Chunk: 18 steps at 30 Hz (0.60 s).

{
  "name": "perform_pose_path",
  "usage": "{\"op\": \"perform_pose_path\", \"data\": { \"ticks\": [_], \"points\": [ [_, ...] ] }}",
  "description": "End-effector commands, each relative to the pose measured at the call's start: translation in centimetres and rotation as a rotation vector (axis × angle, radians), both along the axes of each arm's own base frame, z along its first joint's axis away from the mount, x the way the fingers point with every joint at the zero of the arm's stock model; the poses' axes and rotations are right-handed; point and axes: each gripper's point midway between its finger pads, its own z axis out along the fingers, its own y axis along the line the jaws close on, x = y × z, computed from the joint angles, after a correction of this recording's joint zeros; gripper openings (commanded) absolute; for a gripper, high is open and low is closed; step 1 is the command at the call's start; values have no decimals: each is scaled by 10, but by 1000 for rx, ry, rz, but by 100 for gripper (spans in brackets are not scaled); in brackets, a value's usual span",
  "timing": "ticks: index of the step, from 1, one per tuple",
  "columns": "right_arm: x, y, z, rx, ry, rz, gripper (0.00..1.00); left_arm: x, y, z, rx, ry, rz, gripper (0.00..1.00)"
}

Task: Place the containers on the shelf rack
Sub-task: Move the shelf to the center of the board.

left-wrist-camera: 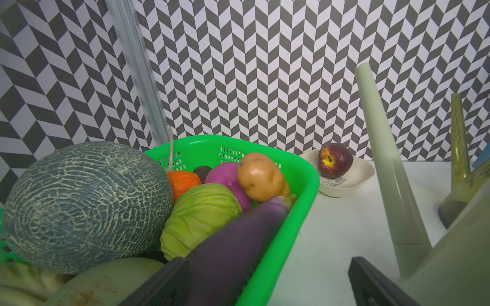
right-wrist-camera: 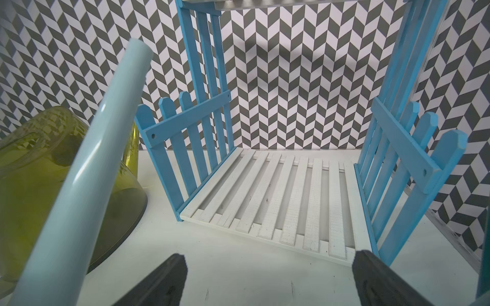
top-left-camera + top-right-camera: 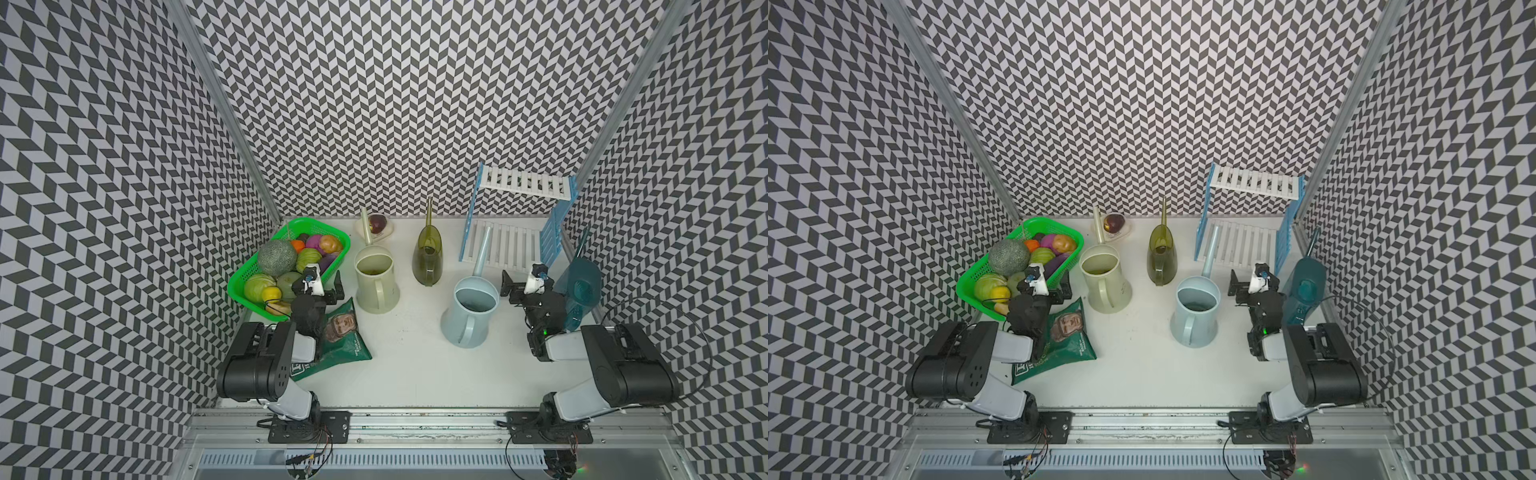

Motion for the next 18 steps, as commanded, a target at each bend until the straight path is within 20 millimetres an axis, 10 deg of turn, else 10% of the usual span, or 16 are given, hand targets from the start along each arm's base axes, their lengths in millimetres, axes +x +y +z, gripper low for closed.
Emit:
{"op": "perform_pose_path", "data": {
  "ticks": [1, 18],
  "points": [
    [2, 0, 9, -3, -38, 1, 100, -1, 2, -1, -3, -1, 3, 100],
    [-5, 2, 28, -2, -53, 9, 100, 3, 6, 20, -14, 30, 3, 100]
  ]
}}
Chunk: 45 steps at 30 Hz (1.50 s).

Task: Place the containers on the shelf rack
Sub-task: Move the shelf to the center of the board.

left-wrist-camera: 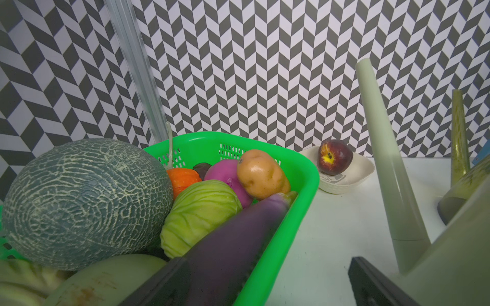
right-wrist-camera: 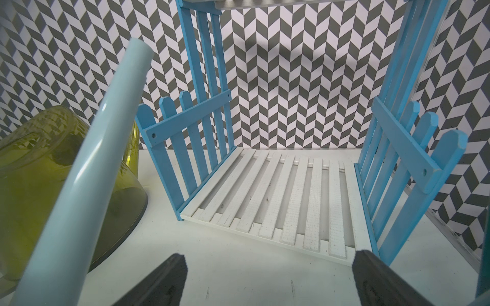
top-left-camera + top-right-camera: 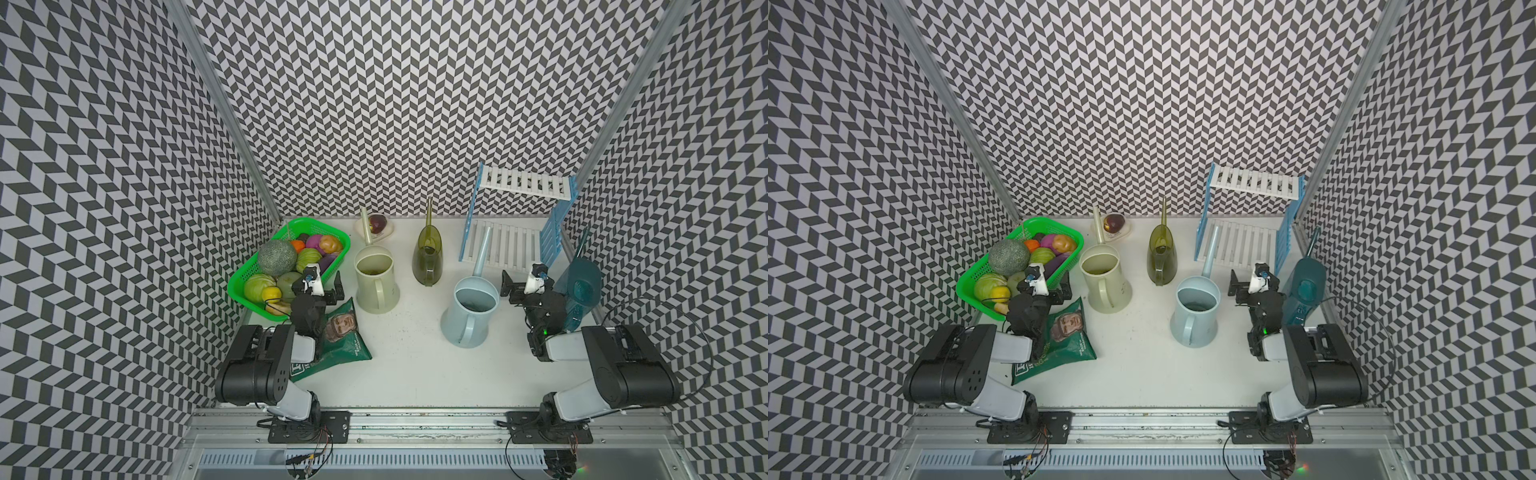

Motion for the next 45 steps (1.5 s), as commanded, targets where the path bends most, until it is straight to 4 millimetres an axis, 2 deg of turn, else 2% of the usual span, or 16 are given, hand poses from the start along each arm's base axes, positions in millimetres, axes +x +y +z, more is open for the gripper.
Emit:
{"op": "perform_pose_path", "data": {
  "ticks": [1, 10, 14, 15, 17, 19, 22, 24, 26, 28, 29, 31, 33, 37, 41, 45],
  "points": [
    [-5, 1, 27, 2, -50, 2, 100, 6, 8, 21, -11, 18, 5, 100],
    [-30, -1, 83, 142, -44, -15, 100, 16, 32, 62, 93, 268, -5, 100],
    [-41, 16, 114, 198, -22, 83, 100, 17, 34, 104, 149, 330, -21, 100],
    [-45, 18, 127, 217, -40, 98, 100, 19, 33, 123, 153, 312, -32, 100],
    [-51, 17, 154, 264, -98, 95, 100, 21, 20, 158, 142, 280, -102, 100],
    [-48, 7, 176, 289, -103, 37, 100, 24, -3, 189, 107, 236, -219, 100],
    [-23, -9, 186, 278, 11, -76, 99, 36, -53, 226, 49, 191, -360, 99],
    [1, -18, 186, 242, 111, -133, 99, 46, -98, 241, 59, 195, -449, 97],
    [30, -30, 185, 208, 201, -187, 98, 59, -141, 248, 50, 209, -532, 97],
    [54, -42, 175, 186, 301, -219, 94, 71, -176, 250, 12, 217, -597, 96],
    [63, -48, 176, 177, 322, -229, 92, 75, -192, 255, -8, 214, -628, 96],
    [80, -62, 170, 160, 380, -260, 87, 79, -219, 256, -29, 226, -689, 95],
    [89, -76, 162, 145, 434, -296, 81, 82, -239, 249, -38, 245, -729, 95],
    [95, -107, 147, 150, 492, -352, 74, 79, -259, 234, -45, 277, -783, 96],
    [101, -123, 132, 132, 538, -369, 73, 74, -260, 223, -44, 285, -791, 96],
    [107, -134, 109, 123, 609, -376, 72, 72, -261, 209, -49, 309, -793, 97]
  ]
}}
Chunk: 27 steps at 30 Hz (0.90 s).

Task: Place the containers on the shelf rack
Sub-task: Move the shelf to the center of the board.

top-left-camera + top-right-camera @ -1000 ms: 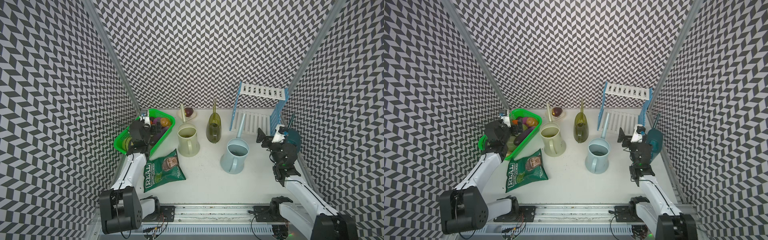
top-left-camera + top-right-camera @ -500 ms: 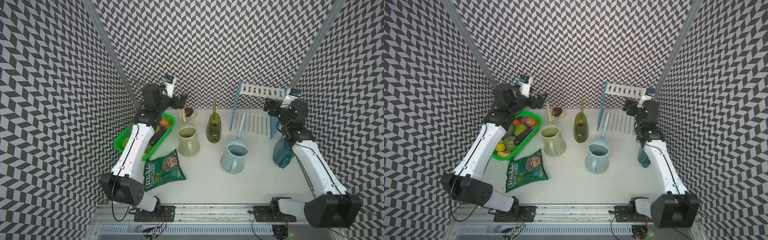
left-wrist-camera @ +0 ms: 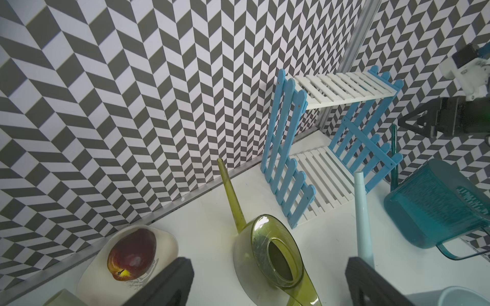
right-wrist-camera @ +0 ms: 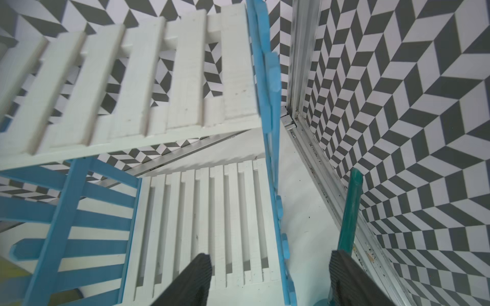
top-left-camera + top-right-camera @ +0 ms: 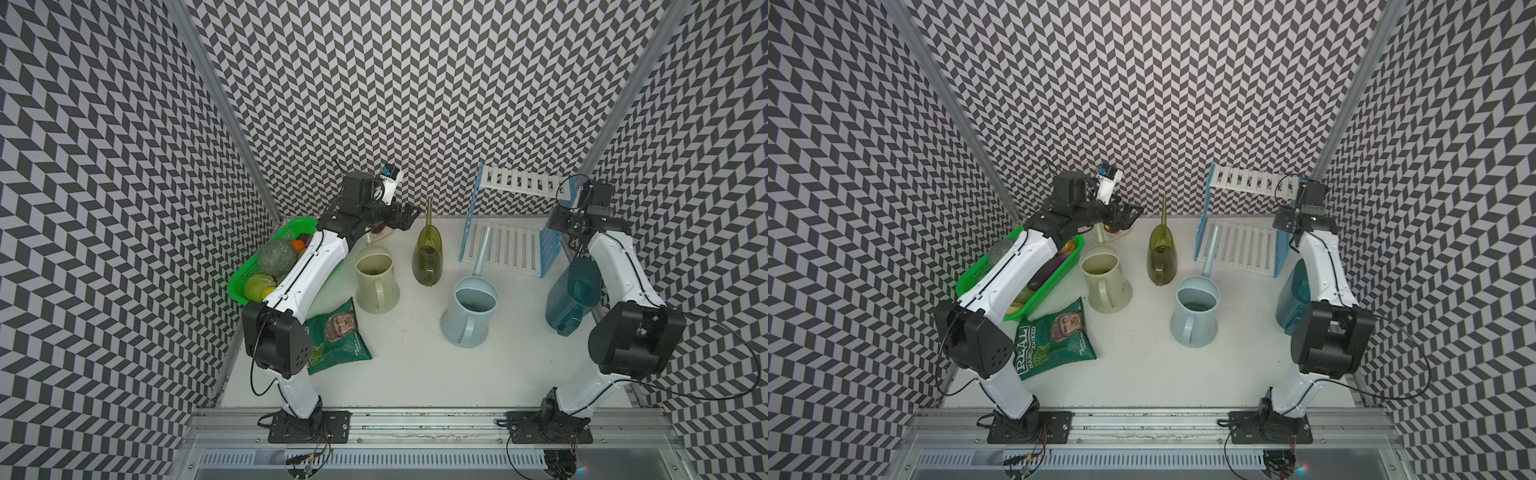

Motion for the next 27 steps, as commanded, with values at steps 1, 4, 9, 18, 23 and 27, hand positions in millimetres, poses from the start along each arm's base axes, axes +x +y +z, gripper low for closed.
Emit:
{"op": "perform_pose_path", "data": {
  "ticks": [1, 4, 9, 18, 23, 27],
  "points": [
    [5, -7, -14, -9, 49, 11, 72, -9, -2, 9, -26, -13, -19, 97],
    [10, -10, -26, -10, 75, 18, 71, -11, -3, 1, -27, 6, -23, 97],
    [22, -11, -49, 2, 132, 41, 65, -16, -5, -7, -22, 21, -30, 98],
    [32, -9, -85, 25, 229, 74, 52, -22, -11, -11, -4, 14, -43, 100],
    [36, 1, -94, 59, 242, 123, 39, -25, -14, -11, 9, 3, -52, 100],
    [35, 4, -92, 53, 243, 131, 38, -26, -16, -15, 15, 8, -57, 100]
  ]
}}
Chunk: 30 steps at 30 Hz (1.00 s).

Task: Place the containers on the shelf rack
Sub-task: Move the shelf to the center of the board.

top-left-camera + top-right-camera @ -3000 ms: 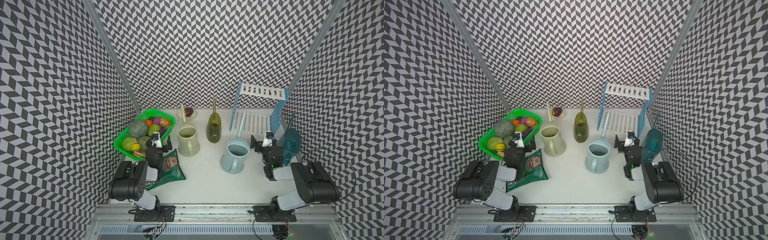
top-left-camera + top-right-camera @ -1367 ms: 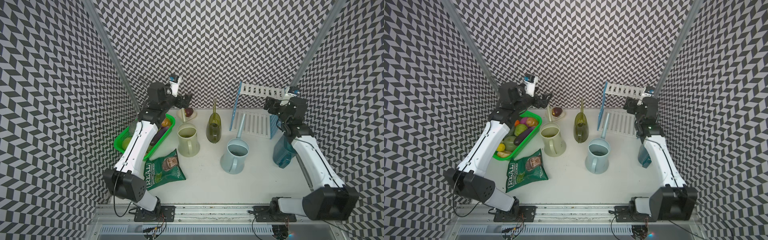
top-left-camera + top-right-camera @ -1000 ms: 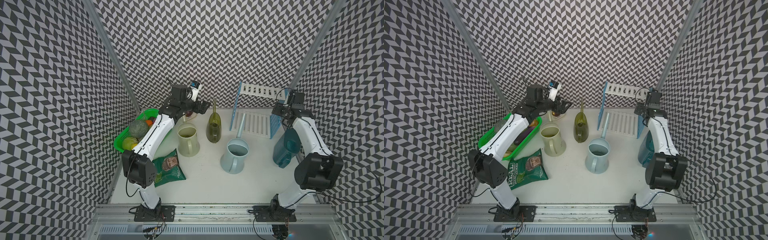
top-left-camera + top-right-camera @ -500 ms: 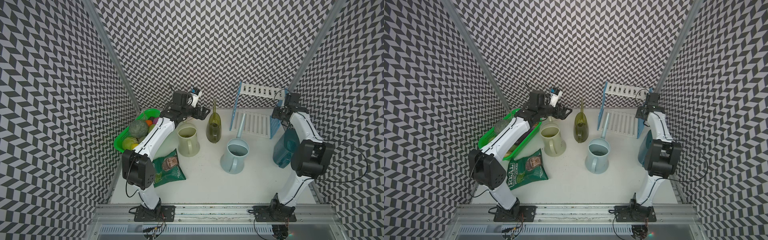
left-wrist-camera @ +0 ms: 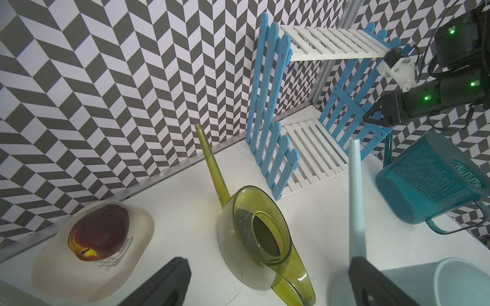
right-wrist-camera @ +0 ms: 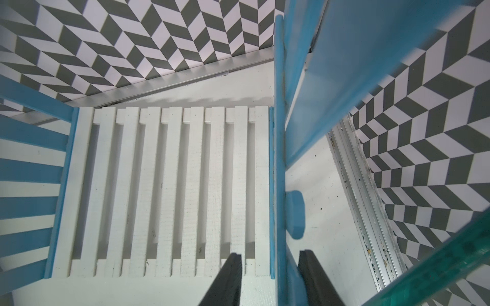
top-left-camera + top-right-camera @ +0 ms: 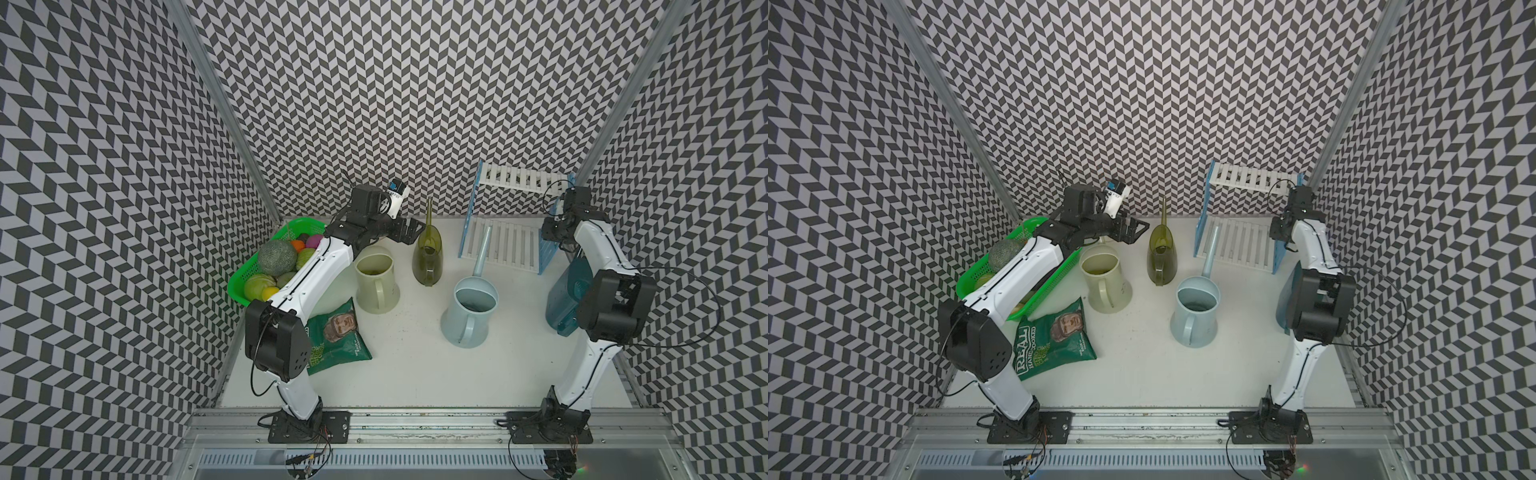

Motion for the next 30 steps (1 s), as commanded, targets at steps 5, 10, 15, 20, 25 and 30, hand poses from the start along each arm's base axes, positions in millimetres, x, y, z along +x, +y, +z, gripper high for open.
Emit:
{"op": "perform_pose_path", "data": {
  "ticks": [5, 10, 15, 20, 25, 30],
  "points": [
    [-3, 10, 32, 12, -69, 20, 42, -9, -2, 19, -7, -61, -19, 100],
    [-7, 5, 52, -28, -132, -7, 45, -8, -3, 15, -1, -56, -21, 100],
    [-7, -9, 41, -71, -83, -60, 49, -10, -4, 13, 2, -53, -26, 100],
    [-5, -11, 27, -68, -46, -69, 51, -11, -4, 12, 8, -54, -29, 100],
    [-1, -6, 11, -36, -11, -43, 49, -11, -5, 11, 9, -53, -30, 100],
    [2, 2, -6, 0, 28, -14, 41, -12, -6, 8, 13, -50, -33, 100]
  ]
}}
